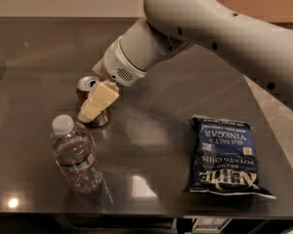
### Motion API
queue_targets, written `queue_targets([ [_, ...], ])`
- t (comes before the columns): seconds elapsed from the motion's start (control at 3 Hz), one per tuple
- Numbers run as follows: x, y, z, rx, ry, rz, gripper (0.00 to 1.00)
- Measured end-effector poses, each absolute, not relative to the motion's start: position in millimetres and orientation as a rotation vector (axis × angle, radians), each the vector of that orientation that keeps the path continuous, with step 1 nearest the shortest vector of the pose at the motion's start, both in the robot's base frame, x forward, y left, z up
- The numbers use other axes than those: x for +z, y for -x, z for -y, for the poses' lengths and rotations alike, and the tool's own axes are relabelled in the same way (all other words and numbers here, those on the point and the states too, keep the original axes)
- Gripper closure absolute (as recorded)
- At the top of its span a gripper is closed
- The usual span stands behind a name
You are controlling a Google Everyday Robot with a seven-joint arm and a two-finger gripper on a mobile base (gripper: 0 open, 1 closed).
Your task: Knock orange can over
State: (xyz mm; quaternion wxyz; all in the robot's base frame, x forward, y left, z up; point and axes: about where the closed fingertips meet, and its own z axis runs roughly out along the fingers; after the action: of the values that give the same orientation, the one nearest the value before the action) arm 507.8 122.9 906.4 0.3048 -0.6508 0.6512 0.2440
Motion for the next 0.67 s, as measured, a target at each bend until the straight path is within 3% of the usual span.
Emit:
queue_targets([
  [0.67,905.5,-512.1,-127.3,0.68,1.73,-1.715,0.64],
])
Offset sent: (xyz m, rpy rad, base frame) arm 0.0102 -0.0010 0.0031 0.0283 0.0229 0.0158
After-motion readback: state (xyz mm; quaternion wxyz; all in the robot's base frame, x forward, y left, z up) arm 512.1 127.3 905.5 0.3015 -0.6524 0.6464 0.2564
